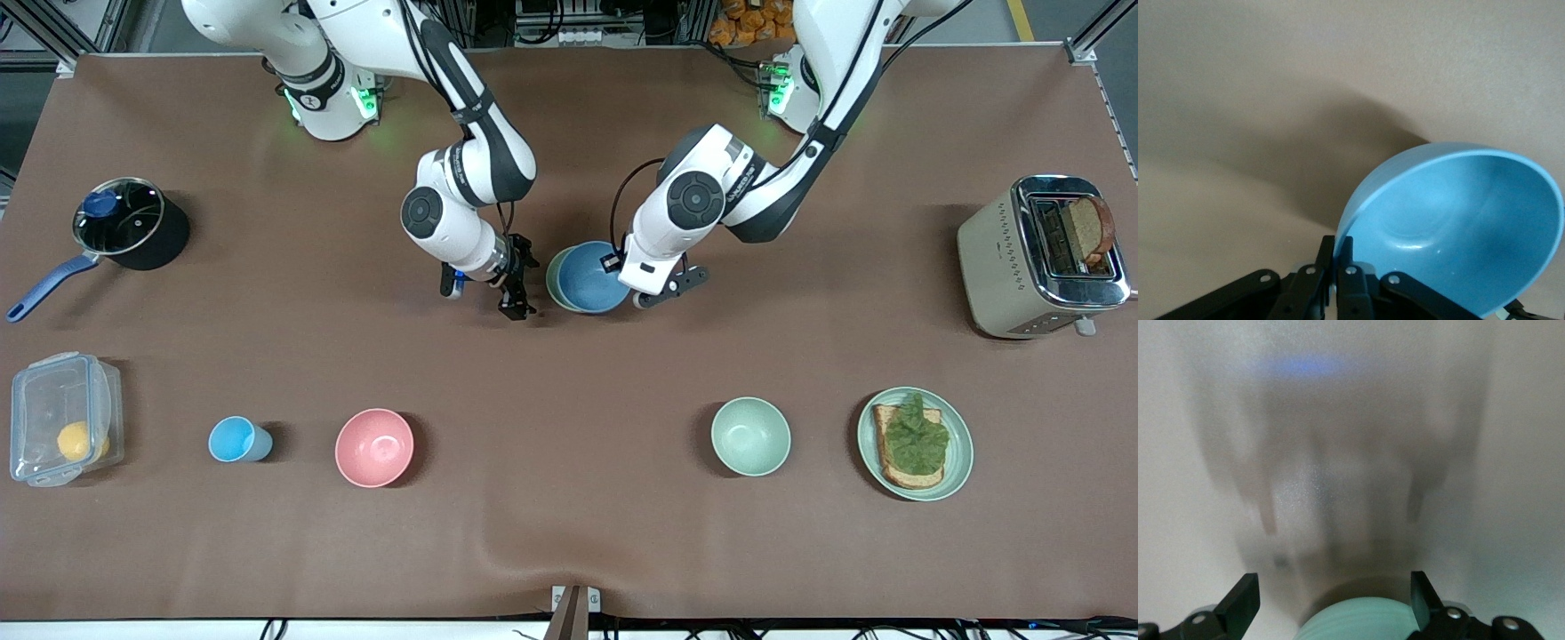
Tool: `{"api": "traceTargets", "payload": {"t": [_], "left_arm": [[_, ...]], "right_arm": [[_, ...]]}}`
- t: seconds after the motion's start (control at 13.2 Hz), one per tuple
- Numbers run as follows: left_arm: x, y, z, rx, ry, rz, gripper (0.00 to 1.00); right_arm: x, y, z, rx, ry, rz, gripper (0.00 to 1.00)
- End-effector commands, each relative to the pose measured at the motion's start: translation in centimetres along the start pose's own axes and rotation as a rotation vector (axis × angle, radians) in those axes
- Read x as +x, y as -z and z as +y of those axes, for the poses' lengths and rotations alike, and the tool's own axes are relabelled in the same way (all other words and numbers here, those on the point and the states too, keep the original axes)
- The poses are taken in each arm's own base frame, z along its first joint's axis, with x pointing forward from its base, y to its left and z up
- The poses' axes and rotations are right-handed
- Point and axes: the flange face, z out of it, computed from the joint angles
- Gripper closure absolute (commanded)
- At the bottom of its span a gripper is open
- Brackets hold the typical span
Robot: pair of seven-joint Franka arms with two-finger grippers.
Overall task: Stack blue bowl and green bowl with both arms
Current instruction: 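Carry the blue bowl with the left gripper over the green bowl, then lower the blue bowl into the green bowl and open the left gripper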
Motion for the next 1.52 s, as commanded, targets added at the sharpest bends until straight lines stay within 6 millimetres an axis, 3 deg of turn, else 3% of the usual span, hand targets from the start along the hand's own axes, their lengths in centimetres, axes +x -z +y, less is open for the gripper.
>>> {"api": "traceTargets", "payload": {"t": [0.0,1.06,1.14,1.22,1.29,1.37,1.44], "left_arm": [[-1.1,-0.5,0.3,-0.021,0.016,-0.013,1.00],[-1.9,-4.3,1.3,-0.053,0.002,-0.017,1.00],[-1.8,-4.7,1.3,-0.049,0.005,-0.022,0.94],[-1.5,-4.6,1.2,-0.051,0.011,-0.022,0.73],[-1.4,-4.5,1.1,-0.050,0.012,-0.022,0.43],[-1.7,-4.5,1.2,-0.048,0.006,-0.020,0.00],[-1.9,-4.3,1.3,-0.050,0.001,-0.016,0.00]], "right_arm": [[0.2,-0.1,0.5,0.009,0.002,-0.009,0.00],[0.6,0.0,0.9,-0.003,0.029,-0.004,0.00],[0.7,0.0,0.9,-0.005,0.027,-0.004,0.00],[0.6,0.0,1.0,-0.005,0.028,-0.006,0.00],[0.6,0.0,1.0,-0.006,0.030,-0.005,0.00],[0.6,0.0,0.9,-0.007,0.027,-0.005,0.00],[0.5,0.1,1.0,-0.007,0.030,-0.006,0.00]]}}
